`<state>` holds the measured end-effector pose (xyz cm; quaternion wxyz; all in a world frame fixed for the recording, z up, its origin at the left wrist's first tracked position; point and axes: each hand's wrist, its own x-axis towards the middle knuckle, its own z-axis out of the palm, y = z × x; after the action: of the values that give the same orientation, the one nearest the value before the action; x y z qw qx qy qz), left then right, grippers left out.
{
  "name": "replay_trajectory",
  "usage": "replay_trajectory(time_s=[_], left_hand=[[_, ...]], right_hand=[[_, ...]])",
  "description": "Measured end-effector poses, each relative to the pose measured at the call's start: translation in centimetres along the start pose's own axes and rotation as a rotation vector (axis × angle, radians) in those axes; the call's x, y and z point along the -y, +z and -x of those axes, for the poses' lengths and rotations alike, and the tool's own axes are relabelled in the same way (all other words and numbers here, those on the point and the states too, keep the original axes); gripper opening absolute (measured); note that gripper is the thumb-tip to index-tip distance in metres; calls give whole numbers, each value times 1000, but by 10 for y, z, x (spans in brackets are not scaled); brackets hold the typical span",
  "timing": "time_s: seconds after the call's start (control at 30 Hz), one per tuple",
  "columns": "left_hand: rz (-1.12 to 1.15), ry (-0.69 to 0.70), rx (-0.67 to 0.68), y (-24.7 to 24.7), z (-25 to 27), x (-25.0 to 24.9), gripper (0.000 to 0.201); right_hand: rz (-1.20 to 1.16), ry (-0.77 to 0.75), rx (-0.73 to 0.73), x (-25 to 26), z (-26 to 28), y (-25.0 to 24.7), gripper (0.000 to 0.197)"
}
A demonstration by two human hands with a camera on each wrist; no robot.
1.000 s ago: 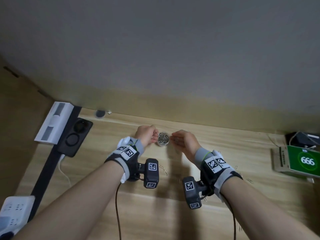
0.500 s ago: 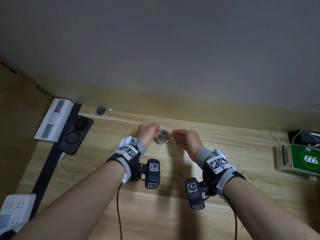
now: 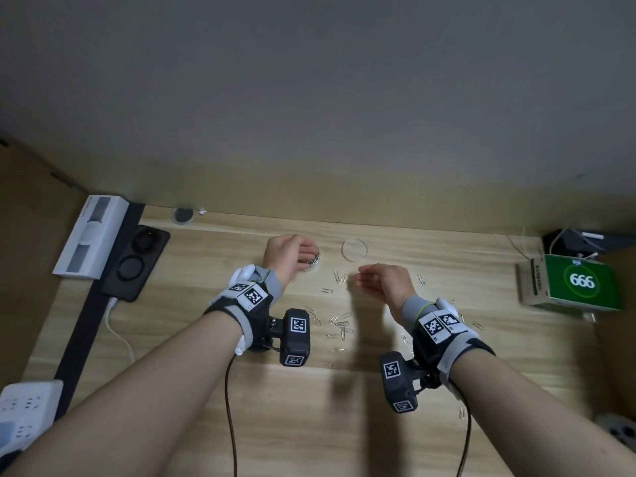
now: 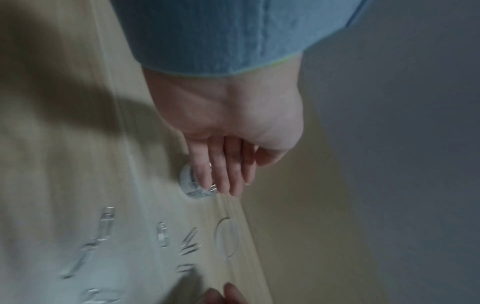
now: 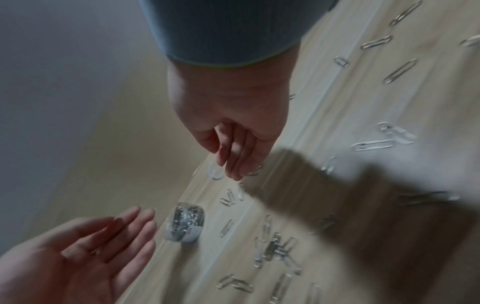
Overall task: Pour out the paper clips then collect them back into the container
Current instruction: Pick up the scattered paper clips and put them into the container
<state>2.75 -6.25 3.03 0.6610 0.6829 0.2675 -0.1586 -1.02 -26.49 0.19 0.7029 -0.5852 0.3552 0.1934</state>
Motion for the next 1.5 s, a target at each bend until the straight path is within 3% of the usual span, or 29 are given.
replay_trajectory(time_s=[0.2, 0.3, 0.37, 0.43, 0.5, 0.57, 0.63, 0.77, 0.83, 1.0, 1.2, 1.33, 1.5], left_hand=[[-302, 0, 152, -6, 27, 50, 12], [-625, 171, 192, -17, 32, 94, 32], [-769, 270, 216, -23, 35, 114, 44], [-835, 339, 216, -25, 37, 125, 52], [-868, 374, 186, -24, 38, 130, 53], [-881, 404, 141, -22, 36, 135, 50], [-887, 418, 103, -21, 33, 140, 46], [-885, 456, 60, -17, 32, 144, 43], [-891, 459, 49, -16, 31, 143, 40], [-918, 426, 39, -9, 32, 139, 10], [-1054, 420, 78, -5, 33, 139, 10], [-1085, 393, 98, -3, 38, 136, 7], [-794, 228, 36, -11, 43, 132, 21]], right_hand=[[392, -81, -33, -45, 8, -27, 13], [516, -123, 14, -74, 11, -26, 9], [605, -209, 26, -88, 13, -21, 27], [819, -334, 18, -95, 15, -15, 56], [1013, -428, 45, -101, 18, -9, 72], [1142, -490, 83, -107, 20, -6, 72], [1200, -551, 88, -111, 20, -6, 60], [1187, -595, 81, -117, 22, -12, 19], [1184, -589, 79, -117, 24, -15, 10], [1283, -649, 80, -116, 25, -20, 9], [1350, -672, 73, -121, 25, -25, 15], [1064, -595, 72, -119, 25, -30, 12], [644, -390, 70, -108, 27, -31, 11]])
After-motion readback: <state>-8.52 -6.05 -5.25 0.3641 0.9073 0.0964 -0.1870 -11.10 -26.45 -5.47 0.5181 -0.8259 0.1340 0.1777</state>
